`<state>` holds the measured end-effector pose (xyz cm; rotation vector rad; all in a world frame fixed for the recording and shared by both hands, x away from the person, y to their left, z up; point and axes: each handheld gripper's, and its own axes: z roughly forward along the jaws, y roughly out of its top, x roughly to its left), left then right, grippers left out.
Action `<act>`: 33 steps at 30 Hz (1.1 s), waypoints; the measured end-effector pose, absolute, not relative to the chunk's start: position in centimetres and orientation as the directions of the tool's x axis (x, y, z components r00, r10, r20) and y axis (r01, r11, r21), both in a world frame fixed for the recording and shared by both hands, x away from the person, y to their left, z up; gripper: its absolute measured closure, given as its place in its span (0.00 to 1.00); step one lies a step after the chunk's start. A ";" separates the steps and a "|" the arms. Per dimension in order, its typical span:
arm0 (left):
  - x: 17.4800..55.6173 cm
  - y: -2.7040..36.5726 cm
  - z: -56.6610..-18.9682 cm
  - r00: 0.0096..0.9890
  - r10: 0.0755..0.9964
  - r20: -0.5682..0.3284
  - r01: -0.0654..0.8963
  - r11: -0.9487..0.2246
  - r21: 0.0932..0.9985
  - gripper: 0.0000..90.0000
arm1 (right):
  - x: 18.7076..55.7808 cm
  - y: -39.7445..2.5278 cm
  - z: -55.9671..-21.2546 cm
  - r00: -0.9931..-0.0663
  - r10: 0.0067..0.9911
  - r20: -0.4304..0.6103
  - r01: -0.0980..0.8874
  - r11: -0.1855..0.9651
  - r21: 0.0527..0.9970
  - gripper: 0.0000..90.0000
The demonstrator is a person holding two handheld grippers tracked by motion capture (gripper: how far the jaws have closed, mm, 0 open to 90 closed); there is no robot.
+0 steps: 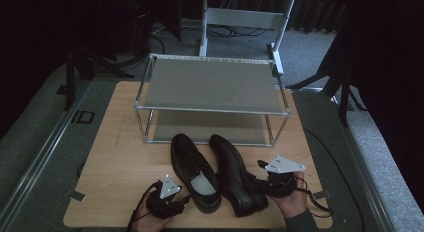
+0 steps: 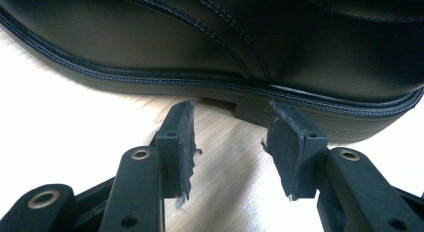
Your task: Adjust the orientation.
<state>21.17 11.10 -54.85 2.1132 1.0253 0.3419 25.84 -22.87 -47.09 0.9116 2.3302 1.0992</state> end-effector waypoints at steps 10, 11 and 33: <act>21.2 11.1 -54.9 0.645 0.760 -0.073 0.561 -0.406 0.721 0.60 | 25.5 -22.4 -48.2 -0.726 0.686 -0.058 0.405 0.494 0.770 0.53; 21.2 11.1 -54.9 0.645 0.761 -0.074 0.562 -0.406 0.721 0.60 | 25.5 -22.5 -48.2 -0.726 0.686 -0.048 0.410 0.488 0.771 0.54; 21.2 10.8 -55.1 0.642 0.764 -0.065 0.567 -0.416 0.711 0.60 | 26.4 -25.1 -47.9 -0.614 0.787 -0.061 0.458 0.417 0.785 0.62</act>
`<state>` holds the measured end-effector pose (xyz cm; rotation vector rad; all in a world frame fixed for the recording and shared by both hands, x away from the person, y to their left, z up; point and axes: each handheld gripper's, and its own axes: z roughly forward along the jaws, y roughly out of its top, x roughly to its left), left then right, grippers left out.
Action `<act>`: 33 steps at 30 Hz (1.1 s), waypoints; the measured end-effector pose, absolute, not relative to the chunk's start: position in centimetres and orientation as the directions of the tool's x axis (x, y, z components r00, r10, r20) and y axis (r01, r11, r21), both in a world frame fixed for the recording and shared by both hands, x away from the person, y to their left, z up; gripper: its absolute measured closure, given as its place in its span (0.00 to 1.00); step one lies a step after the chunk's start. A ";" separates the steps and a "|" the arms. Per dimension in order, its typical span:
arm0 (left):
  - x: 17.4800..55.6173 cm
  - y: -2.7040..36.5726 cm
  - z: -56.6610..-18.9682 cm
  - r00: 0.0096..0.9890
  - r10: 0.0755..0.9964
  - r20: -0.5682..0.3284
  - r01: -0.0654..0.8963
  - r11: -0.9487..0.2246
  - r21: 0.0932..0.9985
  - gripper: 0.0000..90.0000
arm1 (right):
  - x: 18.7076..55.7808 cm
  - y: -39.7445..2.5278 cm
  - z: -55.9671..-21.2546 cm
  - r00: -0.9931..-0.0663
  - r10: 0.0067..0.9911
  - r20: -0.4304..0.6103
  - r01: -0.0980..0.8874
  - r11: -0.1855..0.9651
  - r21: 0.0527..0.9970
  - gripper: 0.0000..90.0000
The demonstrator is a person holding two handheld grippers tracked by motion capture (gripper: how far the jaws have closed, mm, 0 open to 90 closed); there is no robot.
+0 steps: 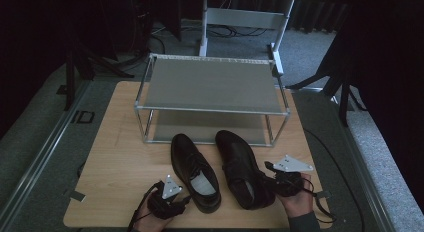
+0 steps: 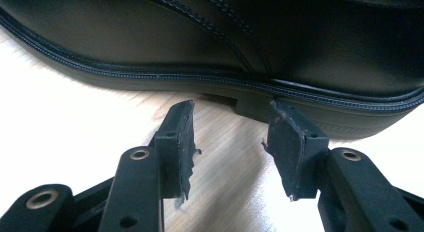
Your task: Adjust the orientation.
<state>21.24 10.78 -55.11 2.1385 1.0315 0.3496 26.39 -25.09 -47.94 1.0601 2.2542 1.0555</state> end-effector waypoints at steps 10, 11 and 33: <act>21.2 10.8 -55.1 0.643 0.763 -0.064 0.567 -0.417 0.711 0.60 | 27.4 -26.5 -48.3 -0.555 0.830 -0.048 0.509 0.385 0.770 0.63; 21.2 10.8 -55.1 0.642 0.764 -0.065 0.567 -0.417 0.710 0.60 | 27.5 -26.7 -48.4 -0.551 0.833 -0.046 0.513 0.382 0.768 0.64; 21.3 10.8 -55.2 0.639 0.766 -0.068 0.571 -0.414 0.709 0.60 | 27.4 -29.7 -47.8 -0.456 0.889 -0.027 0.542 0.301 0.785 0.61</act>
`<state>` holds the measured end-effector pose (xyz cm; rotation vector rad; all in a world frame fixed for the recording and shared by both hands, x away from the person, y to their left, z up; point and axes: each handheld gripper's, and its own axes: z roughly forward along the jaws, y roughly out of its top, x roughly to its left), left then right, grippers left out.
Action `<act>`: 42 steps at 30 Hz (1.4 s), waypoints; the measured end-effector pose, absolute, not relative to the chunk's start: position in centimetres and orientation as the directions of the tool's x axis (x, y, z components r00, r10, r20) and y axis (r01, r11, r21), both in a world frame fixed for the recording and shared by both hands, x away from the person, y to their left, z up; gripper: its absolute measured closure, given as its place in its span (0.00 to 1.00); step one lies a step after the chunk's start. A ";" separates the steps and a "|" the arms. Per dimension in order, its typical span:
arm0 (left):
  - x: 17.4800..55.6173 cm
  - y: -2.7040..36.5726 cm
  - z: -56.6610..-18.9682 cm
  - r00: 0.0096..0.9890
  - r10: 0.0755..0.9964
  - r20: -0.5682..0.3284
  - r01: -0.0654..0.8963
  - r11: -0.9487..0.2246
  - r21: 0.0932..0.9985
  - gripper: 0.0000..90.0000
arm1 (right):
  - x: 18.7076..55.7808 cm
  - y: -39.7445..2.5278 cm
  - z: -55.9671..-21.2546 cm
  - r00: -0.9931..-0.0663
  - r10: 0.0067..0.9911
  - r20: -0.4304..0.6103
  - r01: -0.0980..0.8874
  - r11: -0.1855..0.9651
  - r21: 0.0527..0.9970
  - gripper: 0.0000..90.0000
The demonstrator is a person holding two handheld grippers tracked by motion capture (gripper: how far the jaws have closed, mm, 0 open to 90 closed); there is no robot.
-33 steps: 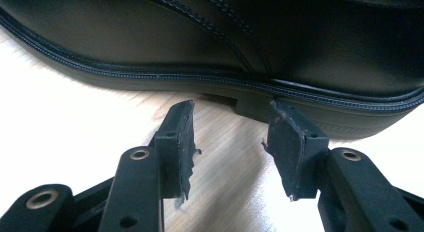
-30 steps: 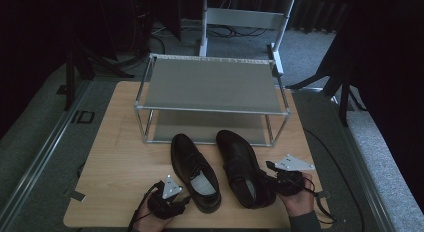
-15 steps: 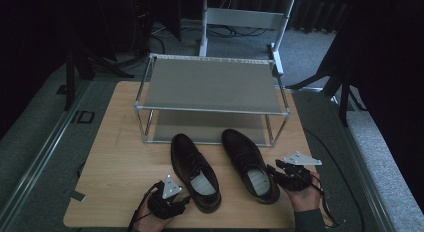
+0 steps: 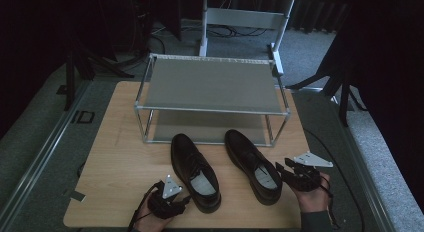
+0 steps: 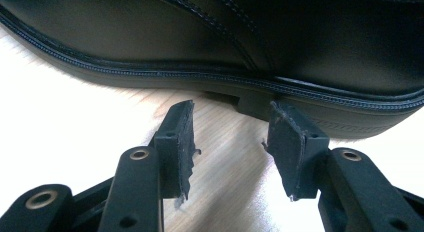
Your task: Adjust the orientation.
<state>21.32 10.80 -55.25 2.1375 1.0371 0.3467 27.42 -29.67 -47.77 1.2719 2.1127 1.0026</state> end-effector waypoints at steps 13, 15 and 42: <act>21.4 10.8 -55.3 0.639 0.766 -0.067 0.572 -0.415 0.707 0.60 | 28.7 -27.5 -48.2 -0.571 0.821 0.000 0.541 0.376 0.752 0.62; 21.4 10.8 -55.3 0.641 0.765 -0.065 0.571 -0.419 0.706 0.60 | 29.1 -27.5 -48.2 -0.575 0.818 0.007 0.553 0.383 0.740 0.63; 25.2 13.4 -54.5 0.538 0.842 -0.039 0.603 -0.351 0.716 0.62 | 31.5 -28.7 -47.9 -0.578 0.814 -0.062 0.498 0.412 0.763 0.87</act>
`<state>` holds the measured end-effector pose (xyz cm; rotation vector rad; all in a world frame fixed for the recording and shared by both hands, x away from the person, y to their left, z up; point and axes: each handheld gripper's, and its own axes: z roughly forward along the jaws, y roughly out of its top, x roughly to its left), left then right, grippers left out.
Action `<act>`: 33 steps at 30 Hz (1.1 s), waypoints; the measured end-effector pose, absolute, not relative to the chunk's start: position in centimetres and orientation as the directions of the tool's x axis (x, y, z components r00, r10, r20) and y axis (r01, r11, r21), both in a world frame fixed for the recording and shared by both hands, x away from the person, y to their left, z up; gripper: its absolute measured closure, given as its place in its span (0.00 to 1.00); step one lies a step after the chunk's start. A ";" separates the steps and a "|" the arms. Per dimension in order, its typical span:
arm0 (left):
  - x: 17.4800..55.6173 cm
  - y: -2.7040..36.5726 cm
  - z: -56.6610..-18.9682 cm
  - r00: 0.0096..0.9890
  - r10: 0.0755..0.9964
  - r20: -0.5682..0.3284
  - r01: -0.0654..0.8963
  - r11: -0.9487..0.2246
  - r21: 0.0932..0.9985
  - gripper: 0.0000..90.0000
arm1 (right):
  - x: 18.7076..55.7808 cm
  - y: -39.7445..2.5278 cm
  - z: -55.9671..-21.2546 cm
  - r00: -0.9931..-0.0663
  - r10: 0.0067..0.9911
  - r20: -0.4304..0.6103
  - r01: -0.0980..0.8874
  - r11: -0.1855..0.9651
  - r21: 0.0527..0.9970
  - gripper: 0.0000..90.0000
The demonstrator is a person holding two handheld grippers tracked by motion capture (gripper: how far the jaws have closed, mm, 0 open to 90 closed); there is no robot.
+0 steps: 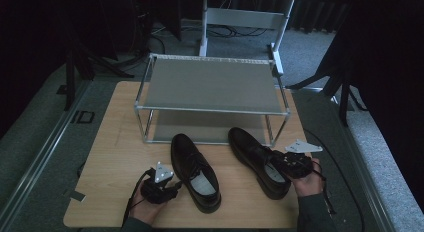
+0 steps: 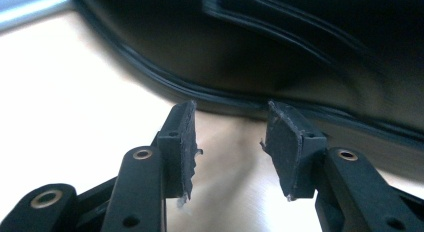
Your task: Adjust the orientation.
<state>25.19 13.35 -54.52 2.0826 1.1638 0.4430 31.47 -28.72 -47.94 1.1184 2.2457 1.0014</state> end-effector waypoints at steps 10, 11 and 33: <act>27.5 14.0 -54.6 0.526 0.850 -0.030 0.629 -0.365 0.686 0.75 | 31.7 -28.6 -48.1 -0.590 0.805 -0.060 0.495 0.419 0.761 0.86; 27.6 14.0 -54.6 0.537 0.843 -0.041 0.629 -0.367 0.686 0.79 | 31.6 -28.6 -48.2 -0.591 0.804 -0.059 0.494 0.419 0.762 0.86; 27.0 8.1 -54.6 0.703 0.703 -0.102 0.546 -0.443 0.711 1.00 | 31.3 -28.2 -48.2 -0.623 0.780 -0.055 0.472 0.432 0.769 0.86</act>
